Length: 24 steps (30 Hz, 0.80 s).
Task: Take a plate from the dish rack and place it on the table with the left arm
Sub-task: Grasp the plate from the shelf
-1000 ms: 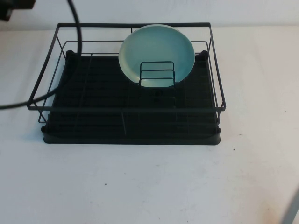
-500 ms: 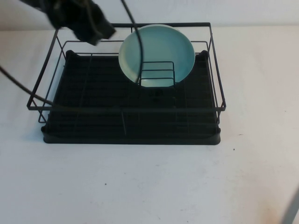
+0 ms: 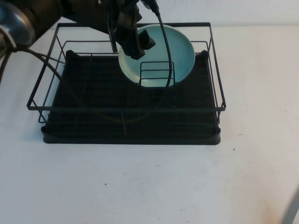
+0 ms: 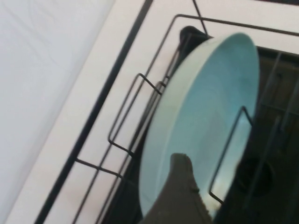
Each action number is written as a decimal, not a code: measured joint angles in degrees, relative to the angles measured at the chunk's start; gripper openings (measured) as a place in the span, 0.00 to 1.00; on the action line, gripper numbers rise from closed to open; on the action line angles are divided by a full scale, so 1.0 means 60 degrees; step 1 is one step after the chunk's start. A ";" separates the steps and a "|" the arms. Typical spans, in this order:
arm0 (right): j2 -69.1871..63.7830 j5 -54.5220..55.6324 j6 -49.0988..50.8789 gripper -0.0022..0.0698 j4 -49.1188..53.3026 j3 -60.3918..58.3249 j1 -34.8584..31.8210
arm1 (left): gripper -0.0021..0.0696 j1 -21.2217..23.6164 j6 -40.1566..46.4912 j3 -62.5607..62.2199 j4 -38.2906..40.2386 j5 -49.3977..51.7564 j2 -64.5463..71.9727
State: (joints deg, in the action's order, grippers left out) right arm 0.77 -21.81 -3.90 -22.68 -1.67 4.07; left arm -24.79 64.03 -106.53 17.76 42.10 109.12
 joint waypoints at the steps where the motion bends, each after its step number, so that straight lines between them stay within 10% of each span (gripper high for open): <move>1: 0.0000 0.0000 0.0000 0.00 0.0000 0.0000 0.0000 | 0.73 0.0000 0.0066 0.0000 0.0039 -0.0172 0.0064; 18: 0.0000 0.0000 0.0000 0.00 0.0000 0.0000 0.0000 | 0.71 0.0000 0.0678 0.0000 0.1588 -0.1944 0.1207; 24: 0.0000 0.0000 0.0000 0.00 0.0000 0.0000 0.0000 | 0.42 0.0000 0.0743 0.0000 0.1645 -0.2148 0.1225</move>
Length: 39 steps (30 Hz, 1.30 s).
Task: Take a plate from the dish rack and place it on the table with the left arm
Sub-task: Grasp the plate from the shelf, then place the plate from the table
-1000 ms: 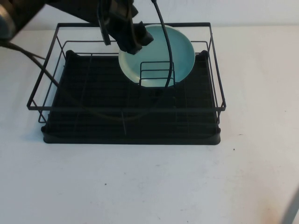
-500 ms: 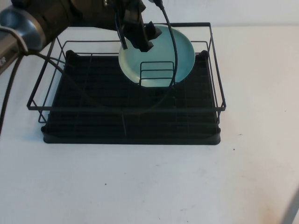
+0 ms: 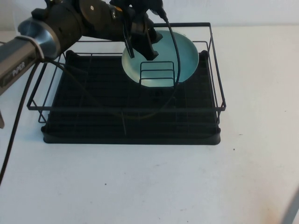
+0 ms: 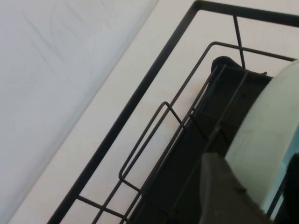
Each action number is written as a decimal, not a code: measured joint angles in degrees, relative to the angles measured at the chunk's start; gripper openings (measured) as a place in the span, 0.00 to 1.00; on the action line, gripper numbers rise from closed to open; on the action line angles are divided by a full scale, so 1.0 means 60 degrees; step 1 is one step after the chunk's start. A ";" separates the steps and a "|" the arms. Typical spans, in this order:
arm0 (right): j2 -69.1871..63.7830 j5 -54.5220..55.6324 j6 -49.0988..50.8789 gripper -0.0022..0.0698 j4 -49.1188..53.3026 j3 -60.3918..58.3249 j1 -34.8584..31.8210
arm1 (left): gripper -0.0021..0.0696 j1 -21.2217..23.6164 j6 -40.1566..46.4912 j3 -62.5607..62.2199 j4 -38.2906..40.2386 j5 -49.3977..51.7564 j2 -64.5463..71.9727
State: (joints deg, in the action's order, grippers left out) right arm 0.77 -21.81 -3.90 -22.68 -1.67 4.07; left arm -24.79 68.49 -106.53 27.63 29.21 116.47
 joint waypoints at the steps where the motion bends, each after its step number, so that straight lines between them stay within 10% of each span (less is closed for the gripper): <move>1: 0.0000 0.0000 0.0000 0.00 0.0000 0.0000 0.0000 | 0.35 0.0000 0.0016 0.0000 0.0006 -0.0052 0.0000; 7: 0.0000 0.0000 0.0000 0.00 0.0000 0.0000 0.0000 | 0.08 0.0000 0.0191 0.0000 -0.0088 -0.0398 -0.0071; 16: 0.0000 0.0000 0.0000 0.00 0.0000 0.0000 0.0000 | 0.03 0.0000 0.0326 0.0000 -0.0032 -0.0500 -0.2048; 27: 0.0000 0.0000 0.0000 0.00 0.0000 0.0000 0.0000 | 0.03 0.0082 -0.7021 -0.0034 -0.2830 0.5290 -0.4396; 39: 0.0000 0.0000 0.0000 0.00 0.0000 0.0000 0.0000 | 0.03 0.0190 -0.7395 0.4982 -0.0328 0.6423 -0.5000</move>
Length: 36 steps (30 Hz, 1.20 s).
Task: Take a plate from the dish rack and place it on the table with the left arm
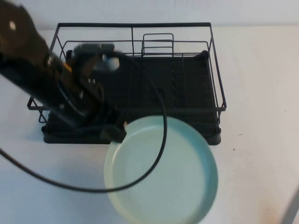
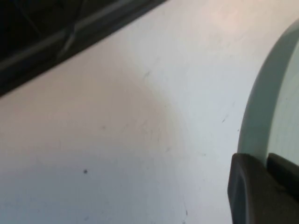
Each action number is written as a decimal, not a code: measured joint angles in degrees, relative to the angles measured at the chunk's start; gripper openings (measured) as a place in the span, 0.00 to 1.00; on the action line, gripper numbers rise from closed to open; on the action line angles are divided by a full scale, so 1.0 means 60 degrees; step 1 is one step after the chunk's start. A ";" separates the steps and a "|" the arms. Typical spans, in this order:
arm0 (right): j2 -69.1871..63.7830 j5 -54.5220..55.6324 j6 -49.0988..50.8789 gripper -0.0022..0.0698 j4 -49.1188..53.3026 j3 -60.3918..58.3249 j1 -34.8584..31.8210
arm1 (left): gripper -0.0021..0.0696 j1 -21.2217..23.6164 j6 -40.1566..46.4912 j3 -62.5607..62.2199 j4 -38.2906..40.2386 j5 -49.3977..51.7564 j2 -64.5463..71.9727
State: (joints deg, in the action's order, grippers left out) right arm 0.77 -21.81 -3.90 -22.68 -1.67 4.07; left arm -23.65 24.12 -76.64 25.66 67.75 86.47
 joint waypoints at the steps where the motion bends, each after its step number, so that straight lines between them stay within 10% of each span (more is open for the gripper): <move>1: 0.0000 0.0000 0.0000 0.00 0.0000 0.0000 0.0000 | 0.03 0.0000 0.0020 0.0634 0.0062 -0.0324 -0.0128; 21: 0.0000 0.0000 0.0000 0.00 0.0000 0.0000 0.0000 | 0.05 0.1042 -0.1143 0.5012 0.0729 -0.5810 -0.0479; 31: 0.0000 0.0000 0.0000 0.00 0.0000 0.0000 0.0000 | 0.56 0.1132 -0.0919 0.5012 0.0551 -0.6081 -0.0501; 36: 0.0000 0.0000 0.0000 0.00 0.0000 0.0000 0.0000 | 0.60 0.1307 -0.0903 0.4846 -0.0005 -0.6010 -0.1125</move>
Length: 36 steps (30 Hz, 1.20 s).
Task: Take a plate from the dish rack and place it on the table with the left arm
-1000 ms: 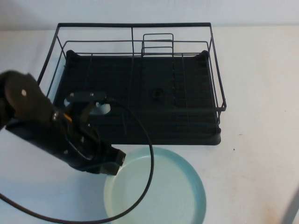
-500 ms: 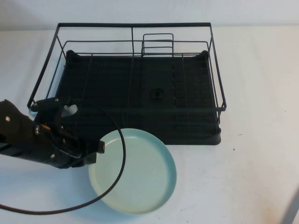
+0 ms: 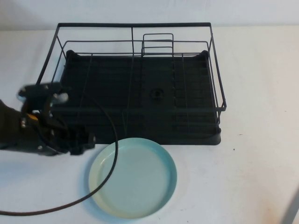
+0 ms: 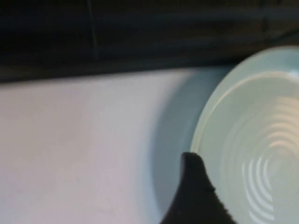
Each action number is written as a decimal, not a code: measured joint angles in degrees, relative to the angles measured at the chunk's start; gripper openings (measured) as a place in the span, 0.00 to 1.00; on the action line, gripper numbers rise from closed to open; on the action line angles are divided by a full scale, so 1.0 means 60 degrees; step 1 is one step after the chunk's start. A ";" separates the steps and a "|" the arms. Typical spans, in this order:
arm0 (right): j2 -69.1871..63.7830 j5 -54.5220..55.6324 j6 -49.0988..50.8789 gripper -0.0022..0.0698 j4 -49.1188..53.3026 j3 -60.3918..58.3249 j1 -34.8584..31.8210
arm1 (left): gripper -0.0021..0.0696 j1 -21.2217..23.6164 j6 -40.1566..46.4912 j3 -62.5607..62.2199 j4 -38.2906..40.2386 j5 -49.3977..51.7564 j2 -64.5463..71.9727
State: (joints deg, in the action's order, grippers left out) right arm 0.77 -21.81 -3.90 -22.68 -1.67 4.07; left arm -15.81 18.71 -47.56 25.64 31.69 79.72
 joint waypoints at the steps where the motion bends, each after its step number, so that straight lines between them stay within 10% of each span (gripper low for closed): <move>1: 0.0000 0.0000 0.0000 0.00 0.0000 0.0000 0.0000 | 0.57 0.0000 0.0000 -0.0076 -0.0181 0.0000 -0.0335; 10: 0.0000 0.0000 0.0000 0.00 0.0000 0.0000 0.0000 | 0.06 0.0000 0.0766 0.0049 -0.0849 -0.0295 -0.4643; 22: 0.0000 0.0000 0.0000 0.00 0.0000 0.0000 0.0000 | 0.03 0.0000 0.0636 0.1128 -0.2159 0.1710 -0.7236; 27: 0.0000 0.0000 0.0000 0.00 0.0000 0.0000 0.0000 | 0.03 0.0000 -0.2000 0.1174 -0.3928 0.2318 -0.8046; 36: 0.0000 0.0000 0.0000 0.00 -0.0171 0.0000 0.0000 | 0.03 0.0063 -0.3658 0.3685 -0.5776 -0.1073 -0.9881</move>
State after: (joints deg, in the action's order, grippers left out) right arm 0.77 -21.81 -3.90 -23.71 -1.67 4.07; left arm -15.44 -3.24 -25.45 -9.02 25.25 20.43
